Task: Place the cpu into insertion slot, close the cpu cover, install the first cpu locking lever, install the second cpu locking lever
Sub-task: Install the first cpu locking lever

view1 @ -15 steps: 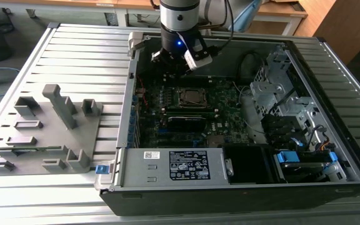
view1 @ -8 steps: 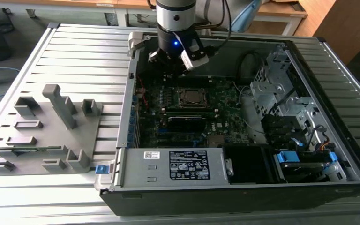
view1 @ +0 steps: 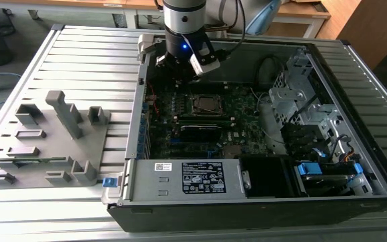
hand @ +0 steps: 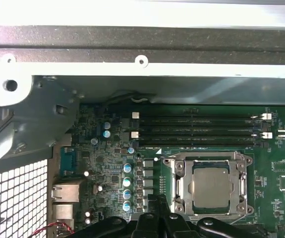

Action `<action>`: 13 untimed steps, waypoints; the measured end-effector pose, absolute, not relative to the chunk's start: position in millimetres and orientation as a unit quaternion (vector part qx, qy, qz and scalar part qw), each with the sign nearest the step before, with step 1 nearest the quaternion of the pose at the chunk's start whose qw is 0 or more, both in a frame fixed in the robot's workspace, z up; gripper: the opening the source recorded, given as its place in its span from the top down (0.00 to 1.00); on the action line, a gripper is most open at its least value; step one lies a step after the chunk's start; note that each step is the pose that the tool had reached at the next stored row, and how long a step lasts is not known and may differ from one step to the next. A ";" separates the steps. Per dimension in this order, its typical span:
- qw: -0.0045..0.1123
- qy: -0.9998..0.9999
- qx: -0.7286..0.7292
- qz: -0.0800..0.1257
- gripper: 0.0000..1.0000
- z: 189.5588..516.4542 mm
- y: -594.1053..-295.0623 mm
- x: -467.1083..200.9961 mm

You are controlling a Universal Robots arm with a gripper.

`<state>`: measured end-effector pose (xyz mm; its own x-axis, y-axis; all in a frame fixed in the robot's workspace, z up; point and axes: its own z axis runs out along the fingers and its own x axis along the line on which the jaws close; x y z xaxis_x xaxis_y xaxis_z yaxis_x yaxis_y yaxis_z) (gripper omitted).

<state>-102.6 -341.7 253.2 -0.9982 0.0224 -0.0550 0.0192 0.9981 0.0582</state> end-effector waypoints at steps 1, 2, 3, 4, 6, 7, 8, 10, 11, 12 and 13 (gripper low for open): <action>0.028 0.999 0.010 0.029 0.90 253.2 -341.8 -102.7; 0.028 0.999 0.010 0.029 0.90 253.1 -341.8 -102.7; 0.028 0.999 0.010 0.029 0.90 253.1 -341.8 -102.8; 0.028 0.999 0.010 0.029 0.90 253.1 -341.7 -102.9; 0.028 0.999 0.010 0.029 0.90 253.1 -341.8 -103.5; 0.028 0.999 0.010 0.029 0.90 253.0 -341.8 -103.7; 0.028 0.999 0.010 0.029 0.90 253.0 -341.8 -103.9; 0.028 0.999 0.010 0.029 0.90 253.0 -341.8 -104.0; 0.028 0.999 0.010 0.029 0.90 253.0 -341.8 -104.2; 0.028 0.999 0.011 0.029 0.90 252.9 -341.8 -104.6; 0.028 0.999 0.011 0.029 0.90 252.8 -341.8 -105.0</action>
